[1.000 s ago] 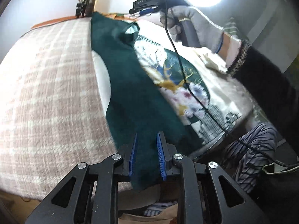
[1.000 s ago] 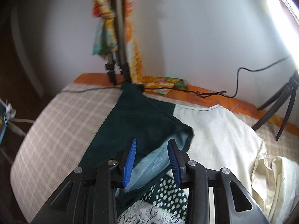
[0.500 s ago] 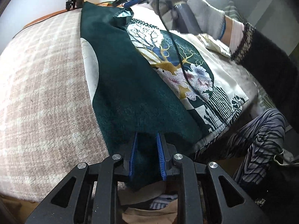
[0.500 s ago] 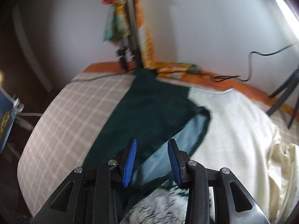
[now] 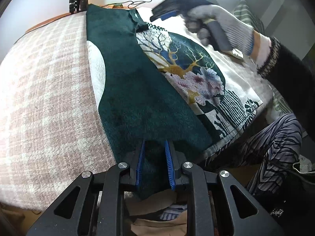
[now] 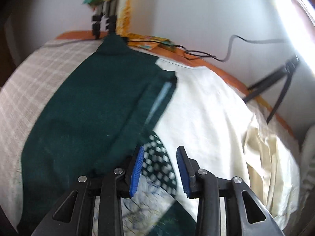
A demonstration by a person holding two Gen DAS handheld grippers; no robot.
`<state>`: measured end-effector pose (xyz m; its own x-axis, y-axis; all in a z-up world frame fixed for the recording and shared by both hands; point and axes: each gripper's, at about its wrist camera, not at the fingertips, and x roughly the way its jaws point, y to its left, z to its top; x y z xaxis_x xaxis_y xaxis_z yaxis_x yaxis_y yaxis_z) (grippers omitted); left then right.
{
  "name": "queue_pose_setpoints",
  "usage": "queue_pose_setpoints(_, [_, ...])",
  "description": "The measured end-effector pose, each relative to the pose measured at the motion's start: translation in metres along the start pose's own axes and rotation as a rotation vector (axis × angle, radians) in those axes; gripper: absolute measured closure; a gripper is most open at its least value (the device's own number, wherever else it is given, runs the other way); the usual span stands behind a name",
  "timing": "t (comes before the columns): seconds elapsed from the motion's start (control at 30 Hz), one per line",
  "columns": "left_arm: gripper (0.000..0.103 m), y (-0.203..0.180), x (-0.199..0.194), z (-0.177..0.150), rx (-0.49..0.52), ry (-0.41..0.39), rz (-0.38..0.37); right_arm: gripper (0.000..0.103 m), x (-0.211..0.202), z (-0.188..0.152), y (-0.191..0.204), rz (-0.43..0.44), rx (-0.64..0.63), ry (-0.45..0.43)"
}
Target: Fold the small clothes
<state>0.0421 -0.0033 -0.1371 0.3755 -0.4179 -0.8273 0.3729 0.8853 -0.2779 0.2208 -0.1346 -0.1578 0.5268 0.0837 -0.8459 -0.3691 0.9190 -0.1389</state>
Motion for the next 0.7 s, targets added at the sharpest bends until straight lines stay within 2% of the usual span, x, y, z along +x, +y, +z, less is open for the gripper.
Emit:
queue_pose_setpoints(0.2, [0.084, -0.012, -0.014, 0.002, 0.036, -0.073, -0.008, 0.065, -0.044, -0.027, -0.064, 0.091, 0.160, -0.066])
queue_pose_setpoints(0.27, [0.084, -0.017, -0.021, 0.003, 0.051, -0.112, 0.005, 0.059, -0.063, -0.041, -0.085, 0.112, 0.205, -0.100])
queue_pose_setpoints(0.33, [0.084, -0.020, -0.029, 0.006, 0.045, -0.147, -0.008, 0.046, -0.076, -0.052, -0.099, 0.118, 0.234, -0.131])
queue_pose_setpoints(0.37, [0.083, -0.020, -0.031, 0.008, 0.038, -0.158, -0.012, 0.046, -0.084, -0.056, -0.108, 0.123, 0.245, -0.147])
queue_pose_setpoints(0.5, [0.059, -0.035, -0.037, 0.016, 0.033, -0.192, -0.037, 0.041, -0.115, -0.072, -0.139, 0.122, 0.280, -0.193])
queue_pose_setpoints(0.7, [0.058, -0.084, -0.020, 0.029, 0.099, -0.191, -0.076, 0.038, -0.149, -0.085, -0.190, 0.088, 0.329, -0.263])
